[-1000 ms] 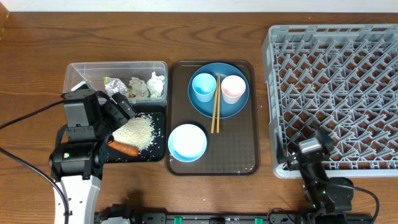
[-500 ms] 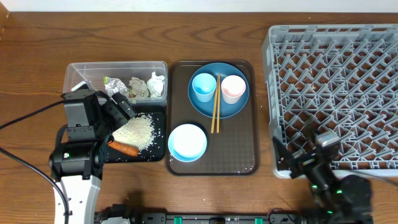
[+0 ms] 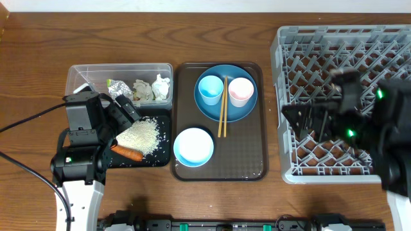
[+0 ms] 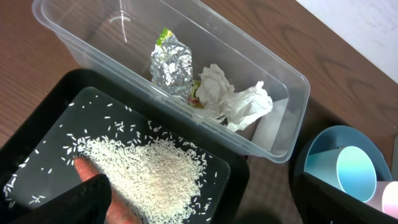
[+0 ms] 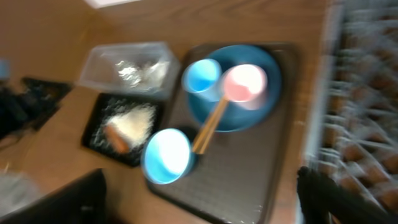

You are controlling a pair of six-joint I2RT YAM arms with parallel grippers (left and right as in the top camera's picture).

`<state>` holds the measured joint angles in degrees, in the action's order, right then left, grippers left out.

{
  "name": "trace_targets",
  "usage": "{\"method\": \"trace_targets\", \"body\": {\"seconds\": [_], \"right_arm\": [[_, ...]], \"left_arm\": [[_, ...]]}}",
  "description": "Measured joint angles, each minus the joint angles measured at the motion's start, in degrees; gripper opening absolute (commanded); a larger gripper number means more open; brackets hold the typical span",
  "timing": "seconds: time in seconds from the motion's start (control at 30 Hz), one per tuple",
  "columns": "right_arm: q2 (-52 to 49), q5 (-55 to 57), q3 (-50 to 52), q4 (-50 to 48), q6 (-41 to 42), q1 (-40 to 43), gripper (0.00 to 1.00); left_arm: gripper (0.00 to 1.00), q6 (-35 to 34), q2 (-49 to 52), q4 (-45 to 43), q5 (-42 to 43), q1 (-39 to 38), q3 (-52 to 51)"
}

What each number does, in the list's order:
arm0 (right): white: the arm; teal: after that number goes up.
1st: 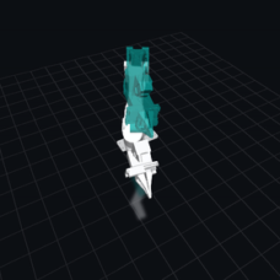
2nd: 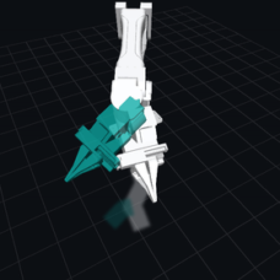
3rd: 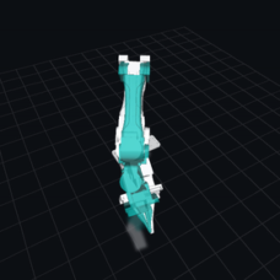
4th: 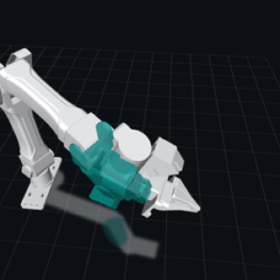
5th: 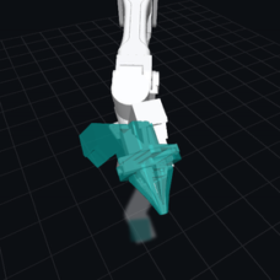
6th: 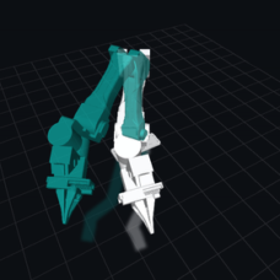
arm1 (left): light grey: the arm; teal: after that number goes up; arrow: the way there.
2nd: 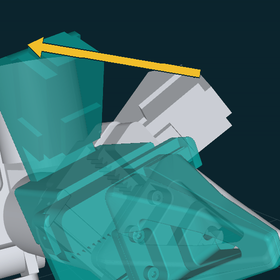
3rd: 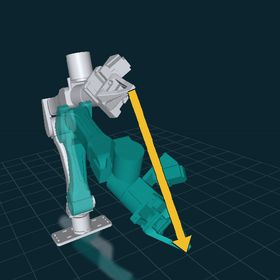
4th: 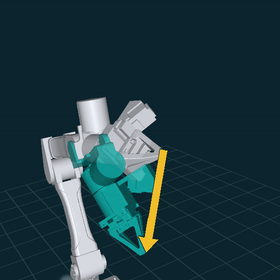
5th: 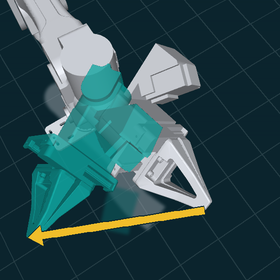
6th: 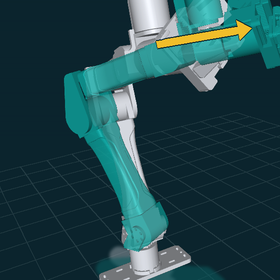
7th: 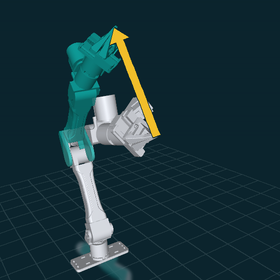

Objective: Sort waste into correct bins and load items into the dishwasher rack
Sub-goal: 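Reach right gripper to the wooden chopsticks on the blue plate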

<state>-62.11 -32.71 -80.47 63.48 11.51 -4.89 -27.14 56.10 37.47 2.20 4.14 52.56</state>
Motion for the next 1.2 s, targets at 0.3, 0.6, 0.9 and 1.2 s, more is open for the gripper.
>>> {"method": "trace_targets", "body": {"seconds": [0.3, 0.6, 0.9, 1.2], "right_arm": [[-11.54, 1.11, 2.62, 1.9, 8.26, -2.97, 0.17], [-22.1, 7.56, 9.09, -9.33, 16.22, -15.28, 0.25], [-30.14, 14.78, 9.22, -14.8, 21.16, -23.91, 0.26], [-37.07, 18.01, 9.29, -17.53, 26.1, -26.45, 0.28]], "left_arm": [[0.95, 0.02, 0.0, -0.02, 0.0, 0.0, 0.0], [0.95, 0.0, 0.0, -0.02, -0.02, -0.02, 0.0], [0.95, 0.0, 0.0, 0.0, 0.0, 0.0, 0.0], [0.95, 0.02, 0.0, 0.0, 0.0, 0.0, 0.0]]}}
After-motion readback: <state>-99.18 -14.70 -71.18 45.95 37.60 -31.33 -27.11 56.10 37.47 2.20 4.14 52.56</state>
